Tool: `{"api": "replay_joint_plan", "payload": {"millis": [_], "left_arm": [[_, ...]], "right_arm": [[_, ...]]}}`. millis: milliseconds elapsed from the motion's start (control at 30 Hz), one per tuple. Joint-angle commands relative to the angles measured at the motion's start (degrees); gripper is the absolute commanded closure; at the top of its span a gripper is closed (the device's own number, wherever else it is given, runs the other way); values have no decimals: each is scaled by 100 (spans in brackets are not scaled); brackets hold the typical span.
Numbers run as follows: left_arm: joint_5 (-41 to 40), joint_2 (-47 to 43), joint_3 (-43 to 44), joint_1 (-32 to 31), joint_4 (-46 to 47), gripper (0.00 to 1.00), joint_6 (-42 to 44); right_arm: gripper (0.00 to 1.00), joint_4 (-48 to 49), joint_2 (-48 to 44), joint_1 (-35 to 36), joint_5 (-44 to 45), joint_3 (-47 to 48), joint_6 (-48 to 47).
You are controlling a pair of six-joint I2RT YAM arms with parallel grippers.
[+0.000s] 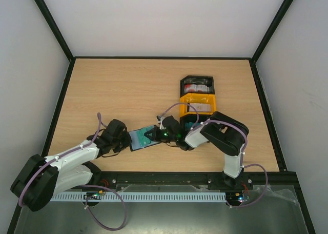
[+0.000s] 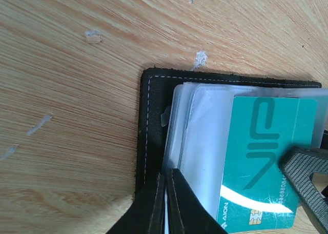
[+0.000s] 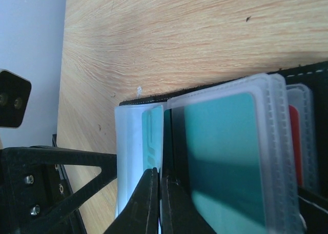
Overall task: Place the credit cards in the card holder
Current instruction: Insert the credit card into the card holder.
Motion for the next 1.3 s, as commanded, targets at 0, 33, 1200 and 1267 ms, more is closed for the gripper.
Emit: {"api": "replay_joint_plan", "payload": {"millis": [0,33,1200,1267], "left_arm": [[118,64,-138,-2,-4,95,63],[125,62,-140,-6,5,95,56],[326,7,-194,-36,178,93,19],[342,0,-203,-46,202,94,10]], "right_arm": [[98,101,227,174,-1,-24,156],[98,96,248,190,10,-15,167],[98,847,923,392,-220,271,1021],[98,777,951,447,-274,369,993]]}}
